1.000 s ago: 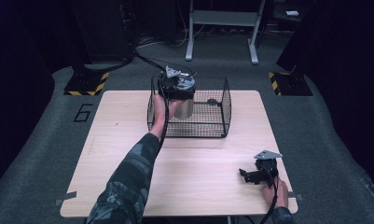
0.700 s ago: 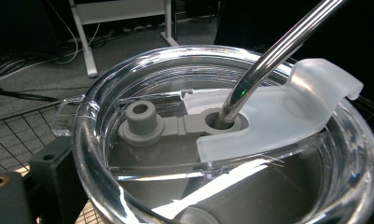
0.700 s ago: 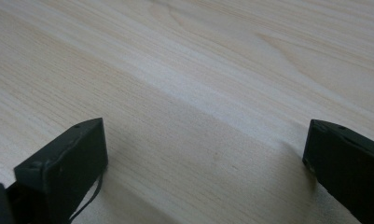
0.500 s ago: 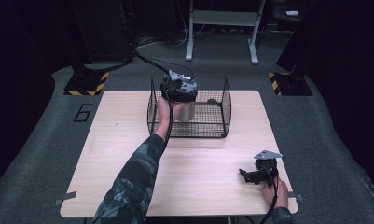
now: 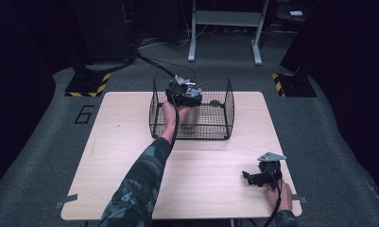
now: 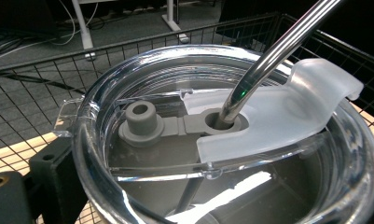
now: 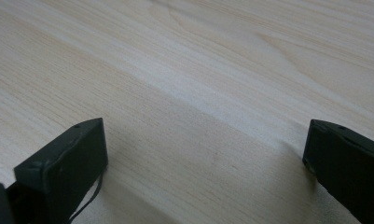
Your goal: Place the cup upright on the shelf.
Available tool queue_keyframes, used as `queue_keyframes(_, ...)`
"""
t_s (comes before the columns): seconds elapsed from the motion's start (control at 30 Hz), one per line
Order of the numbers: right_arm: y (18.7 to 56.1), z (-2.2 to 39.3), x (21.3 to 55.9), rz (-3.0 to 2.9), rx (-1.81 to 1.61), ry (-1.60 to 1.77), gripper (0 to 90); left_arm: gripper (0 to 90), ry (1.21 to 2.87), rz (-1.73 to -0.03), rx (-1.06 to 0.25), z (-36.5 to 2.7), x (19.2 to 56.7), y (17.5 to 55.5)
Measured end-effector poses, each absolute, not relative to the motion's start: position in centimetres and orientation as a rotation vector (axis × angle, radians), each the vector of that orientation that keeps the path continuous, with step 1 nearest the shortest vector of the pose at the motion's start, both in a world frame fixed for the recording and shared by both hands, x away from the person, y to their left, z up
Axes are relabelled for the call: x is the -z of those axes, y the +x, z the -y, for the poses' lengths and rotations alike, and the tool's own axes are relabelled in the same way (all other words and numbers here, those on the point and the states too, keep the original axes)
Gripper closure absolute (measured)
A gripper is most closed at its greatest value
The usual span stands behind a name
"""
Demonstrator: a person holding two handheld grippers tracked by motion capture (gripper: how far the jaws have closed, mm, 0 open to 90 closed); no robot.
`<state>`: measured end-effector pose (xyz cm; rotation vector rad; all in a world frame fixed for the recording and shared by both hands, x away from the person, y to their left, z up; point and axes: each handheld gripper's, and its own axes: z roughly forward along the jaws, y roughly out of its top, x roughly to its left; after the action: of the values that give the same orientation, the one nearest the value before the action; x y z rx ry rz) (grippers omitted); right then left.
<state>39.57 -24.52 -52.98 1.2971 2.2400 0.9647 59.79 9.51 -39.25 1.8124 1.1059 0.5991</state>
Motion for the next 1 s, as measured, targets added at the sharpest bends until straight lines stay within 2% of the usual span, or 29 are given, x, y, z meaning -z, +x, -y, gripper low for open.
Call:
queue_keyframes(0.63,39.6,24.5,53.0,-2.240,-0.965,1.301,0.0,3.9,1.828,-1.146,-0.577,-9.2,40.8,60.1)
queue_keyframes(1.0,39.6,24.5,53.0,-2.240,-0.966,1.302,0.0,3.9,1.879,-1.102,-0.600,-9.2,41.3,59.3)
